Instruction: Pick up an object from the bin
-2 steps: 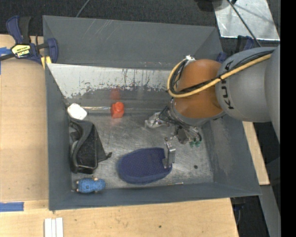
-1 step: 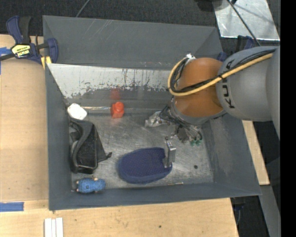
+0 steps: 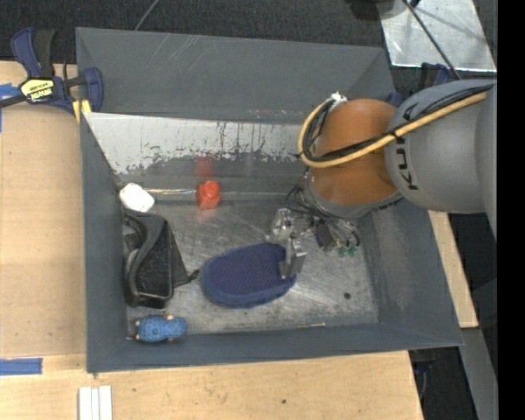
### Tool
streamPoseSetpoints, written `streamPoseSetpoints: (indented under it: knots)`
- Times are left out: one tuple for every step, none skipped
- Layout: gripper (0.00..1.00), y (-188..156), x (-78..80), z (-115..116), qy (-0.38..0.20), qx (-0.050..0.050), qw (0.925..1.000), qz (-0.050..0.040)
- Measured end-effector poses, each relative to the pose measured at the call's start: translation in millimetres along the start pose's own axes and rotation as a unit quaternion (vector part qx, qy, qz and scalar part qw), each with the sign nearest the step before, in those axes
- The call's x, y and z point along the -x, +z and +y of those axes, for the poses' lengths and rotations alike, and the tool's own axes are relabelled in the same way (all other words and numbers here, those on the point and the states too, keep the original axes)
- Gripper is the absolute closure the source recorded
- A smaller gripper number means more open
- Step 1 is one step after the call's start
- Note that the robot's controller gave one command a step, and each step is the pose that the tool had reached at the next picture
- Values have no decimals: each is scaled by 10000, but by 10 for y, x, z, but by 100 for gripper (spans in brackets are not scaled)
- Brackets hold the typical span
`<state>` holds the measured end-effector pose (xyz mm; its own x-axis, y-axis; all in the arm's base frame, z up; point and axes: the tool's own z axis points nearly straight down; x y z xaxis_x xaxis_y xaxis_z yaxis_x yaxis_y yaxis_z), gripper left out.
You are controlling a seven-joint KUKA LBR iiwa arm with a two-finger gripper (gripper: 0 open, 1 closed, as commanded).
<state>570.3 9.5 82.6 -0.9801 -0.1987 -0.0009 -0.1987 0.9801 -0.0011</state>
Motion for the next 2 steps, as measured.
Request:
streamPoseSetpoints:
  knots:
    - [100, -87, 18, -6, -3, -3, 10000, -38]
    - [100, -466, 36, -7, -7, -2, 10000, -37]
